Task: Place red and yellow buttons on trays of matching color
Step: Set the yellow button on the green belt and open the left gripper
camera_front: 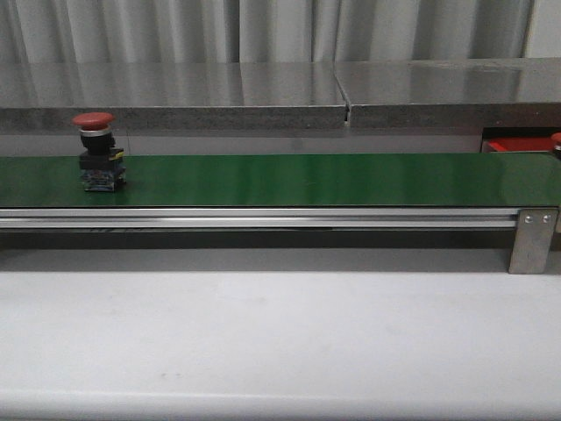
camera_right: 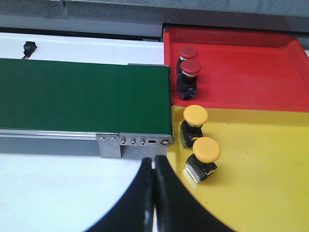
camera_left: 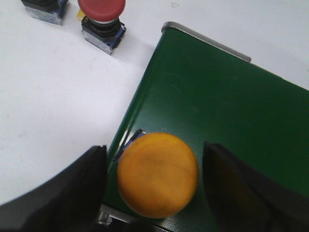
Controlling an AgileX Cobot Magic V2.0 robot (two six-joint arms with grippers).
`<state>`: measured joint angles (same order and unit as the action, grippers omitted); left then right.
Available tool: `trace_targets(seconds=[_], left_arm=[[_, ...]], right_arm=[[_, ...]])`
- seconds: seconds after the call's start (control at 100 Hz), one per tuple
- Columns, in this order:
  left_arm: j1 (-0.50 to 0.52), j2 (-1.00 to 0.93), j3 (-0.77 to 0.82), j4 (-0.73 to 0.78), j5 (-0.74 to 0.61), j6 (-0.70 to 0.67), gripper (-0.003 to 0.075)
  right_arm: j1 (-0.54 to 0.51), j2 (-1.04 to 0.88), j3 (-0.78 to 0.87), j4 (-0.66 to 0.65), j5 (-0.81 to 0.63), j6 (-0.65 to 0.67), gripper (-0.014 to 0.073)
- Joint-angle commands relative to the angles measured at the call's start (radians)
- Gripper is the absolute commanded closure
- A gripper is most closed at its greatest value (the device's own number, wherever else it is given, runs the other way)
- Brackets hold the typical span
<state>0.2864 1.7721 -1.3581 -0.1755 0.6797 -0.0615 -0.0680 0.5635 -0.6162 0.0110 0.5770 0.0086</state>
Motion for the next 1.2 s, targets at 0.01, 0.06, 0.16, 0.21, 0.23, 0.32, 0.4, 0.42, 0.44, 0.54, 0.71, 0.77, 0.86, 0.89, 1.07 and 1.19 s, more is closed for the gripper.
trace_targets(seconds=[0.01, 0.06, 0.16, 0.21, 0.23, 0.32, 0.4, 0.42, 0.44, 0.54, 0.71, 0.77, 0.86, 0.89, 1.07, 1.19], left_arm=[[-0.007, -0.059, -0.025, -0.015, -0.047, 0.001, 0.0237], [-0.007, -0.062, -0.025, -0.015, -0.047, 0.001, 0.0237], [-0.007, -0.081, -0.025, -0.015, -0.047, 0.001, 0.0237], [-0.007, -0.096, -0.025, -0.015, -0.047, 0.001, 0.0237], [-0.007, -0.103, -0.025, -0.015, -0.047, 0.001, 0.0237], [-0.008, -0.142, -0.025, -0.015, -0.047, 0.004, 0.0237], [-0.012, -0.179, -0.025, -0.015, -0.04, 0.005, 0.0239], [-0.015, -0.188, -0.025, -0.015, -0.04, 0.007, 0.0239], [-0.02, -0.198, -0.025, -0.015, -0.038, 0.008, 0.0239], [-0.048, -0.243, -0.025, -0.015, -0.031, 0.029, 0.0248], [-0.127, -0.314, -0.01, -0.015, -0.035, 0.05, 0.0435], [-0.161, -0.342, 0.012, -0.015, -0.037, 0.05, 0.054], [-0.204, -0.384, 0.051, -0.011, -0.047, 0.051, 0.0715], [-0.217, -0.397, 0.069, -0.008, -0.049, 0.052, 0.0738], [-0.291, -0.492, 0.164, -0.008, -0.071, 0.056, 0.0741], [-0.339, -0.551, 0.231, -0.008, -0.078, 0.062, 0.0741]], right_arm=[[0.0, 0.0, -0.026, -0.011, -0.069, -0.009, 0.0711], [0.0, 0.0, -0.026, -0.011, -0.069, -0.009, 0.0711], [0.0, 0.0, -0.026, -0.011, -0.069, -0.009, 0.0711], [0.0, 0.0, -0.026, -0.011, -0.069, -0.009, 0.0711], [0.0, 0.0, -0.026, -0.011, -0.069, -0.009, 0.0711], [0.0, 0.0, -0.026, -0.011, -0.069, -0.009, 0.0711], [0.0, 0.0, -0.026, -0.011, -0.069, -0.009, 0.0711], [0.0, 0.0, -0.026, -0.011, -0.069, -0.009, 0.0711], [0.0, 0.0, -0.026, -0.011, -0.069, -0.009, 0.0711], [0.0, 0.0, -0.026, -0.011, -0.069, -0.009, 0.0711], [0.0, 0.0, -0.026, -0.011, -0.069, -0.009, 0.0711], [0.0, 0.0, -0.026, -0.011, -0.069, -0.009, 0.0711], [0.0, 0.0, -0.026, -0.011, -0.069, -0.009, 0.0711], [0.0, 0.0, -0.026, -0.011, -0.069, -0.009, 0.0711], [0.0, 0.0, -0.026, -0.011, -0.069, -0.009, 0.0711], [0.0, 0.0, -0.026, -0.011, -0.069, -0.009, 0.0711]])
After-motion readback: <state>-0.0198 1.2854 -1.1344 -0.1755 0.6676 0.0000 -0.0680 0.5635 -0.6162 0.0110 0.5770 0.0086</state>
